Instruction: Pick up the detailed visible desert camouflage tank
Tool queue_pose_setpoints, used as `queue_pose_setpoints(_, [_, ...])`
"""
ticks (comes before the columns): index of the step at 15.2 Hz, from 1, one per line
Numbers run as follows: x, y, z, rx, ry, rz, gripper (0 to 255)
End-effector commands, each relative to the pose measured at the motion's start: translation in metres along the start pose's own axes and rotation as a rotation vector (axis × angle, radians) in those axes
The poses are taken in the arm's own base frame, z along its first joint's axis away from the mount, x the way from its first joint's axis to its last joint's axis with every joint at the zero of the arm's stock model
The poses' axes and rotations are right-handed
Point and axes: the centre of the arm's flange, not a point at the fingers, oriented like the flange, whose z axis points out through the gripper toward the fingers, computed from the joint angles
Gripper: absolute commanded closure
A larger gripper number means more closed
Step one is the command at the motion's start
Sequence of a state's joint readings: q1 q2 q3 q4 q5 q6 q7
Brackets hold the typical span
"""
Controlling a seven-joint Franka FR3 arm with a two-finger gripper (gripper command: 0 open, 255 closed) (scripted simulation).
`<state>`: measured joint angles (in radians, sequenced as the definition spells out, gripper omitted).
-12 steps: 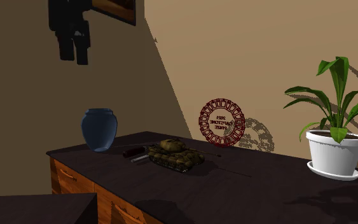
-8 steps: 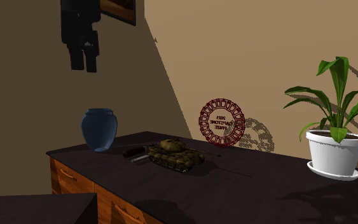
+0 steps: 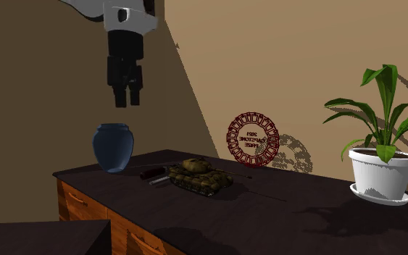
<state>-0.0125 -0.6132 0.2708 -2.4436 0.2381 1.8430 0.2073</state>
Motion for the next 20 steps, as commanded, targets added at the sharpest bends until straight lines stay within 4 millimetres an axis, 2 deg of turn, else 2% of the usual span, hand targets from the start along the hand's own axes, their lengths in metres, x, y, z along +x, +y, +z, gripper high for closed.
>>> queue_pose_setpoints(1, [0.009,-0.026,0.012,0.000,0.002,0.048,0])
queue_pose_setpoints(10, [0.066,-0.110,0.074,-0.006,0.003,0.247,0])
queue_pose_setpoints(20, [0.147,-0.189,0.144,-0.012,0.004,0.469,0])
